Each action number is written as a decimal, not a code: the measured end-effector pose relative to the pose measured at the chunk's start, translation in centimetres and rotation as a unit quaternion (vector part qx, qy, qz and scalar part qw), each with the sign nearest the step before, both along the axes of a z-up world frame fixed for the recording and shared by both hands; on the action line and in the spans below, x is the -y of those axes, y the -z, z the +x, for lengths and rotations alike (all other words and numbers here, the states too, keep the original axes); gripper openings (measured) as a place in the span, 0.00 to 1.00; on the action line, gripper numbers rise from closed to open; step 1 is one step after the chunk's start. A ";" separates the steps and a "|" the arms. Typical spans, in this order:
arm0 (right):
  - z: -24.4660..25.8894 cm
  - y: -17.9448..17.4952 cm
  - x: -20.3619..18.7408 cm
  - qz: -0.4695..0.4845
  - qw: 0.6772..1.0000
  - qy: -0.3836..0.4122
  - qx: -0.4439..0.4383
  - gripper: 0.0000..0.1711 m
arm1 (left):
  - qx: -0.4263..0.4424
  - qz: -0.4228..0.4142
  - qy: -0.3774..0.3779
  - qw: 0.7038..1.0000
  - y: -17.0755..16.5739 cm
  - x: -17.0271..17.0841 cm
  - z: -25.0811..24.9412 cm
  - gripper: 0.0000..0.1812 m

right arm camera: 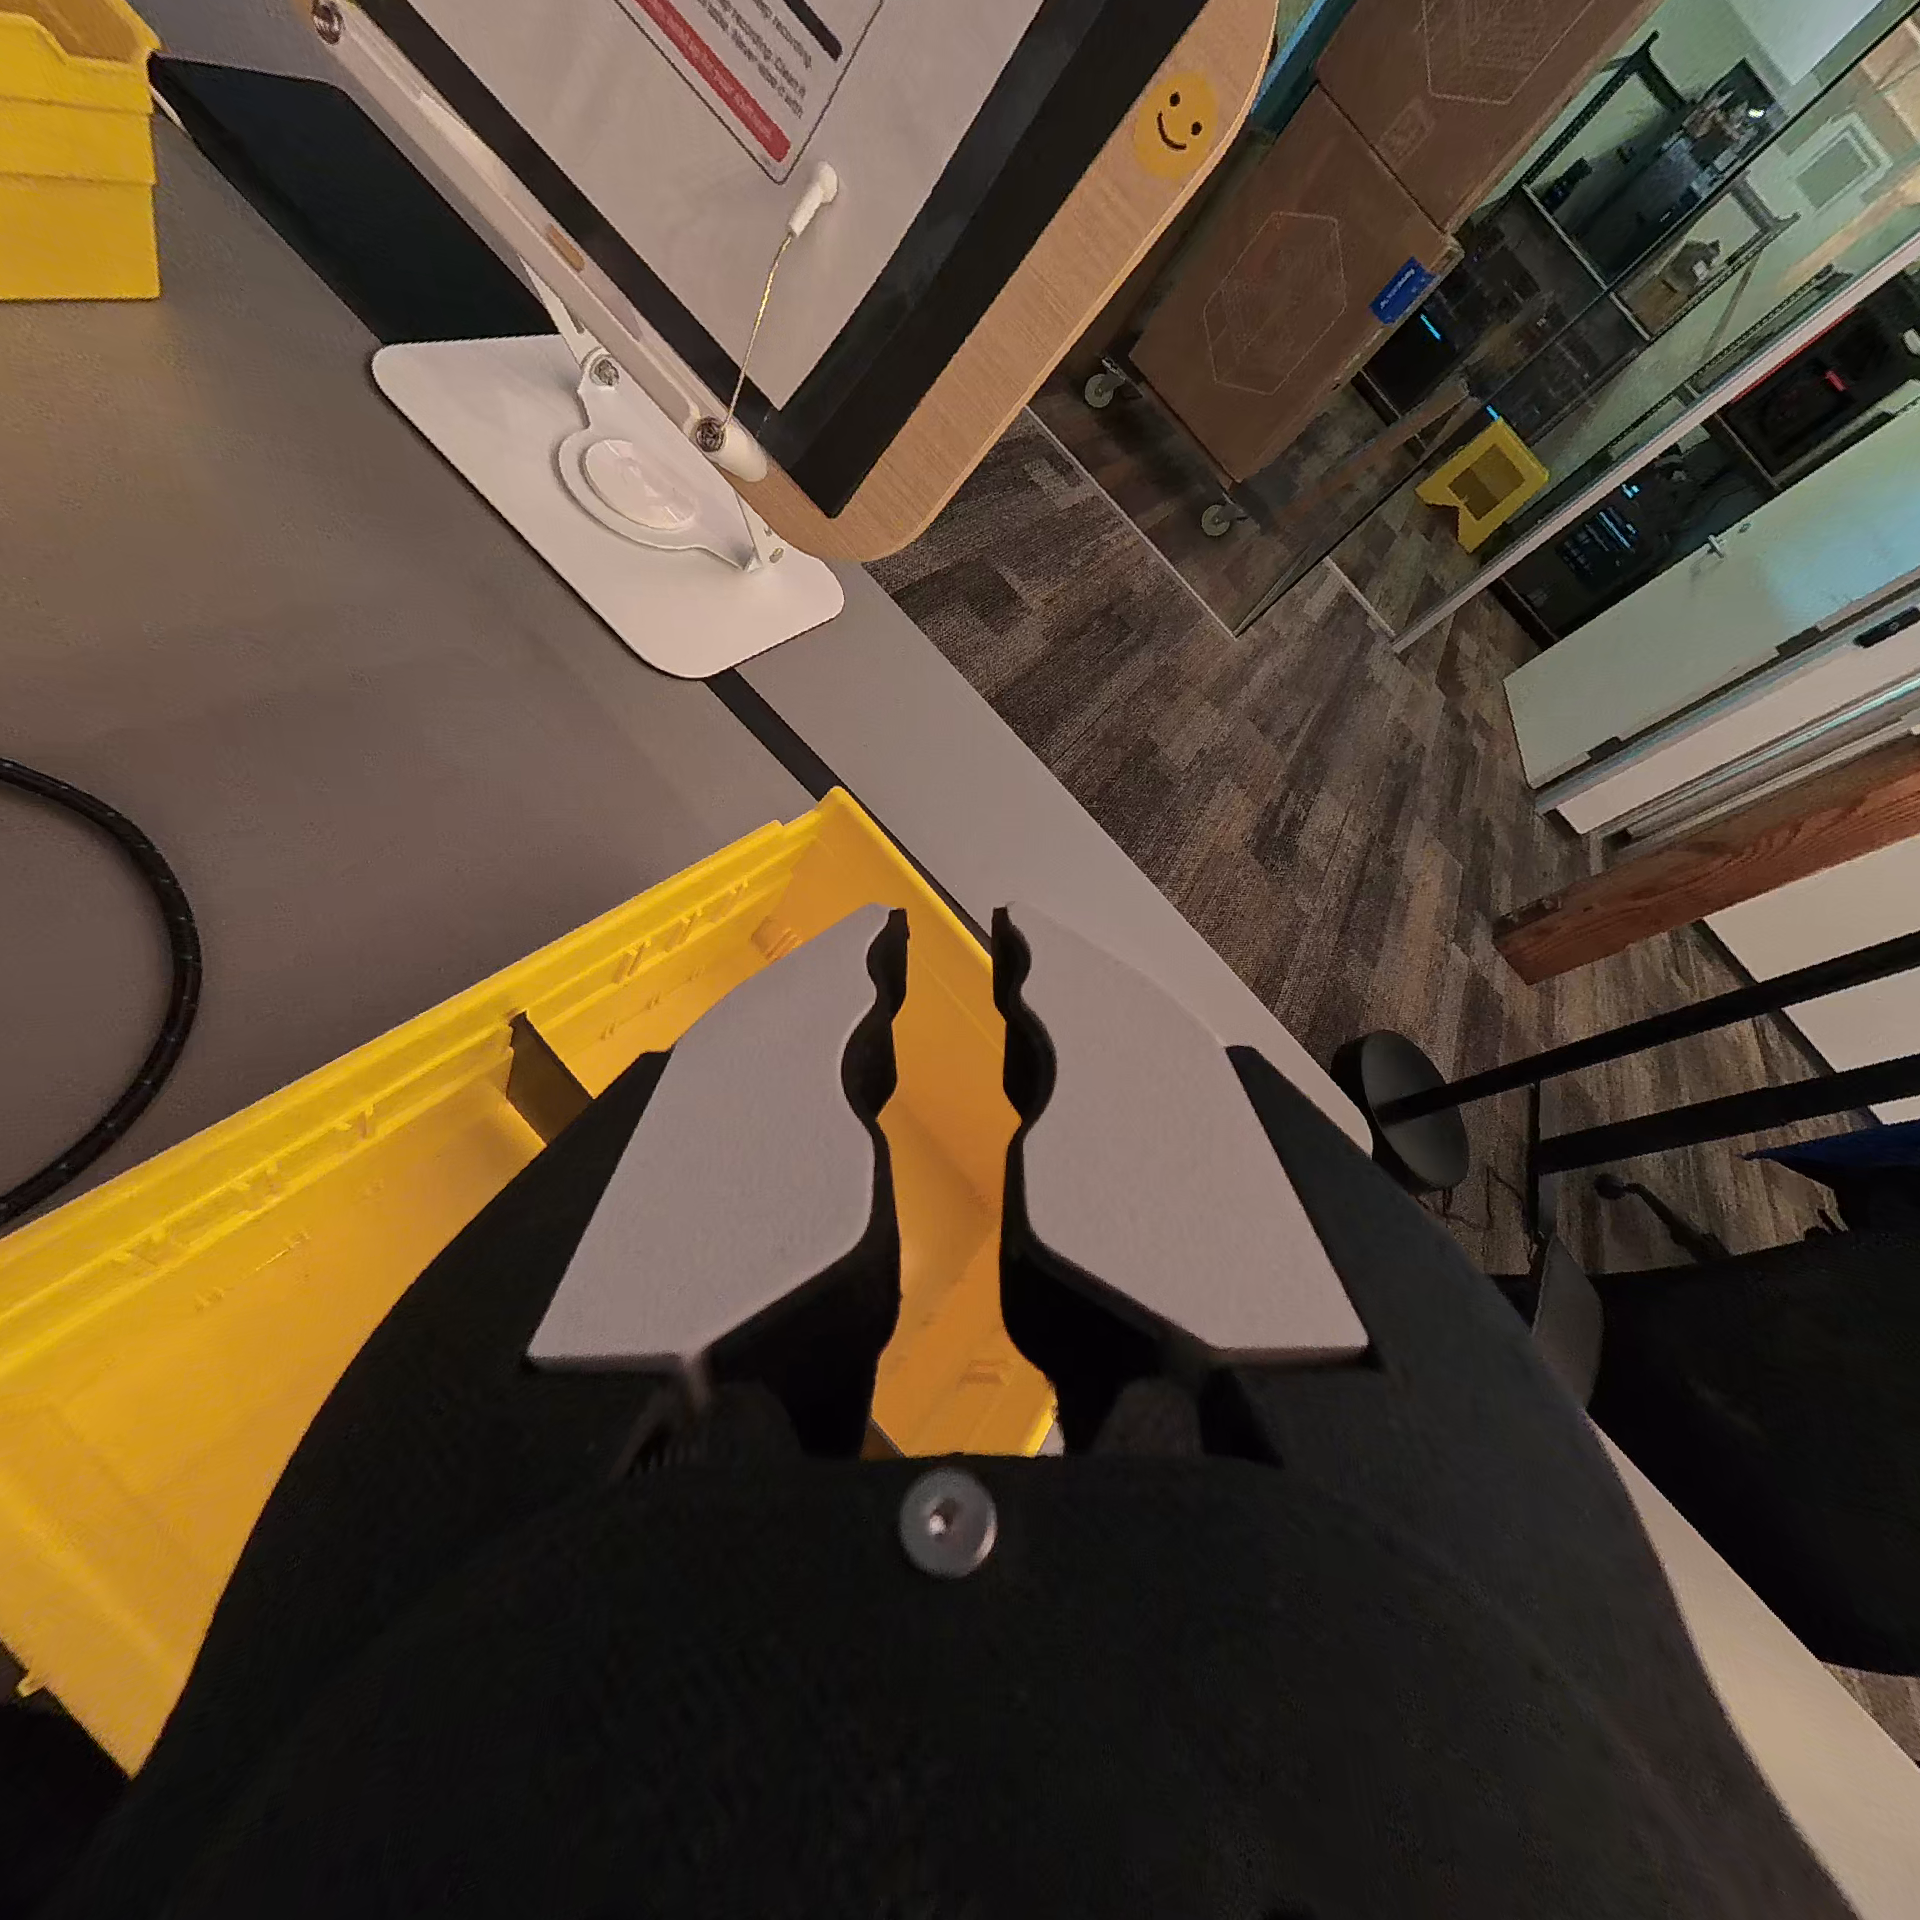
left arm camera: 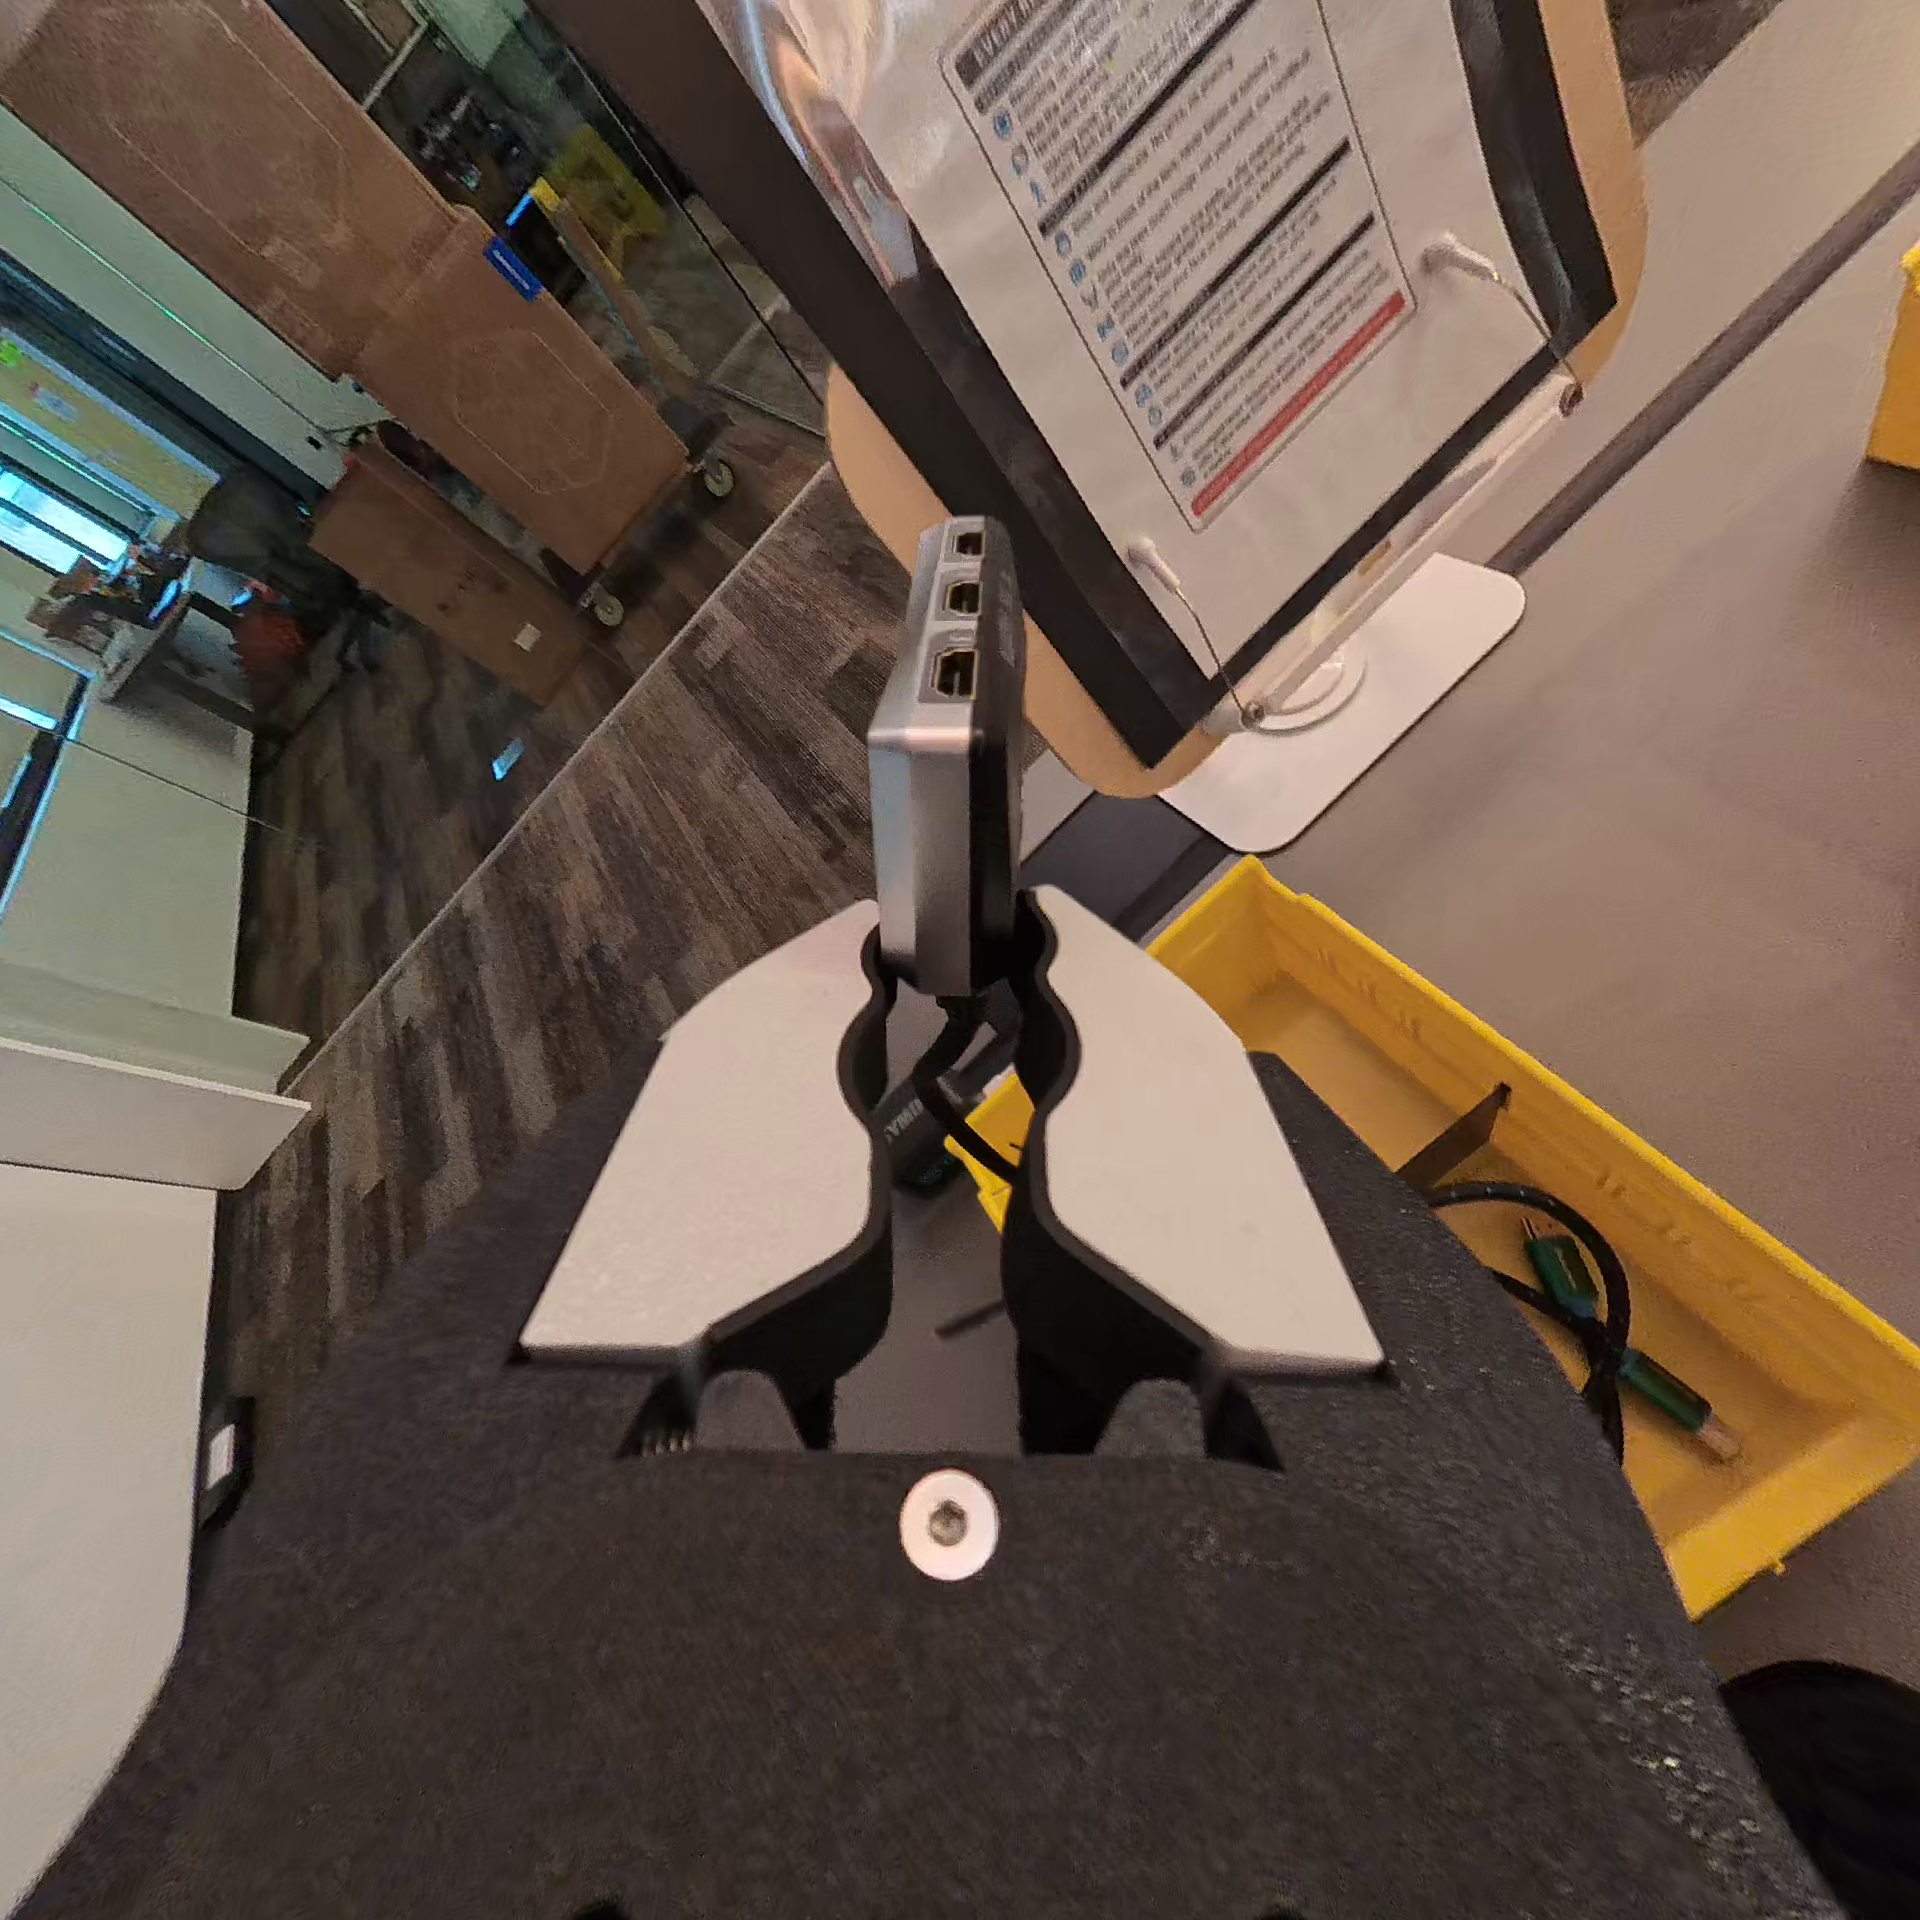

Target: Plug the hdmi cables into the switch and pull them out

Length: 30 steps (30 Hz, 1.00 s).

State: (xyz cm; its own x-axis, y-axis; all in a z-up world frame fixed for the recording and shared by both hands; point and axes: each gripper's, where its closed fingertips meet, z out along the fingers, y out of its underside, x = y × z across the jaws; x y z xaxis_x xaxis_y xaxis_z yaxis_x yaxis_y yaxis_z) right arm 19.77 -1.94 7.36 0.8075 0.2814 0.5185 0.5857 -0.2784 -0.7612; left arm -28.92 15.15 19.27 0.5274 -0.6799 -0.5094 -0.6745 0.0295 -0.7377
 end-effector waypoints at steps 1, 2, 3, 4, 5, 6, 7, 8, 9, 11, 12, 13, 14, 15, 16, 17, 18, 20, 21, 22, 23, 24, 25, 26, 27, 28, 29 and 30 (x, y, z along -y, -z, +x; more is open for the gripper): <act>0.0 -0.1 0.0 0.001 1.000 -0.001 -0.001 0.10 | 0.002 0.006 -0.003 1.000 -0.6 0.0 0.2 0.11; -0.1 -0.1 0.0 0.003 1.000 -0.002 -0.003 0.10 | 0.003 0.012 -0.006 1.000 -1.3 0.0 0.3 0.11; -0.1 -0.2 0.0 0.005 1.000 -0.003 -0.005 0.10 | 0.003 0.018 -0.010 1.000 -1.9 0.0 0.5 0.11; -0.1 -0.2 0.0 0.005 1.000 -0.004 -0.006 0.10 | 0.003 0.025 -0.014 1.000 -2.6 0.0 0.6 0.11; -0.2 -0.2 0.0 0.005 1.000 -0.004 -0.006 0.10 | 0.005 0.030 -0.018 0.999 -3.3 0.0 0.7 0.11; -0.2 -0.2 0.0 0.005 1.000 -0.004 -0.005 0.10 | 0.007 0.033 -0.020 0.999 -3.9 -0.1 0.8 0.11; -0.2 -0.2 -0.1 0.005 1.000 -0.004 -0.004 0.10 | 0.006 0.036 -0.023 0.999 -4.4 -0.1 0.9 0.11; -0.3 -0.2 -0.1 0.005 1.000 -0.005 -0.004 0.10 | 0.004 0.041 -0.028 0.999 -5.0 -0.2 1.0 0.11; -0.4 -0.2 -0.1 0.006 1.000 -0.007 -0.004 0.10 | 0.002 0.046 -0.033 0.998 -5.6 -0.3 1.0 0.11; -0.6 -0.2 -0.2 0.005 1.000 -0.009 -0.004 0.10 | 0.000 0.054 -0.046 0.997 -6.8 -0.6 1.2 0.11; -0.7 -0.1 -0.2 0.004 1.000 -0.011 -0.003 0.10 | 0.001 0.059 -0.052 0.997 -7.4 -0.7 1.3 0.11; -0.8 -0.1 -0.2 0.003 1.000 -0.011 -0.001 0.10 | 0.003 0.062 -0.056 0.996 -8.0 -0.7 1.4 0.11; -0.9 0.0 -0.3 0.001 1.000 -0.011 0.002 0.10 | 0.006 0.065 -0.061 0.996 -8.6 -0.8 1.6 0.11; -0.9 0.1 -0.3 -0.001 1.000 -0.011 0.004 0.10 | 0.009 0.070 -0.064 0.995 -9.3 -0.7 1.7 0.10; -1.0 0.2 -0.4 -0.003 1.000 -0.011 0.006 0.10 | 0.011 0.075 -0.069 0.995 -9.9 -0.8 1.8 0.10; -1.0 0.3 -0.4 -0.004 1.000 -0.011 0.006 0.10 | 0.012 0.081 -0.075 0.994 -10.6 -0.8 1.8 0.10; -1.1 0.3 -0.4 -0.005 1.000 -0.013 0.005 0.10 | 0.015 0.086 -0.080 0.993 -11.2 -0.8 1.8 0.10; -1.1 0.4 -0.4 -0.008 1.000 -0.013 0.004 0.10 | 0.027 0.090 -0.085 0.992 -12.4 -0.7 1.9 0.10; -1.1 0.4 -0.4 -0.008 1.000 -0.012 0.004 0.10 | 0.033 0.093 -0.088 0.991 -13.0 -0.7 1.9 0.10; -1.1 0.4 -0.4 -0.008 1.000 -0.011 0.004 0.10 | 0.039 0.096 -0.091 0.990 -13.6 -0.6 1.9 0.10; -1.1 0.3 -0.3 -0.008 1.000 -0.012 0.003 0.10 | 0.043 0.096 -0.095 0.990 -14.1 -0.5 1.8 0.10; -1.1 0.3 -0.3 -0.009 1.000 -0.012 0.001 0.10 | 0.048 0.098 -0.101 0.989 -14.6 -0.4 1.7 0.10; -1.0 0.3 -0.3 -0.009 1.000 -0.011 -0.001 0.10 | 0.056 0.099 -0.106 0.988 -15.2 -0.3 1.6 0.10; -1.0 0.3 -0.3 -0.009 1.000 -0.009 -0.003 0.10 | 0.067 0.097 -0.109 0.987 -15.7 -0.2 1.6 0.10; -1.0 0.3 -0.2 -0.009 1.000 -0.009 -0.004 0.10 | 0.077 0.094 -0.104 0.987 -16.1 -0.1 1.7 0.10; -1.0 0.2 -0.2 -0.009 1.000 -0.010 -0.005 0.10 | 0.083 0.096 -0.103 0.987 -16.5 0.1 1.8 0.10; -1.0 0.2 -0.2 -0.009 1.000 -0.011 -0.005 0.10 | 0.084 0.102 -0.106 0.985 -17.0 0.2 1.7 0.10; -0.9 0.2 -0.1 -0.009 1.000 -0.010 -0.006 0.10 | 0.084 0.110 -0.108 0.984 -17.5 0.4 1.7 0.10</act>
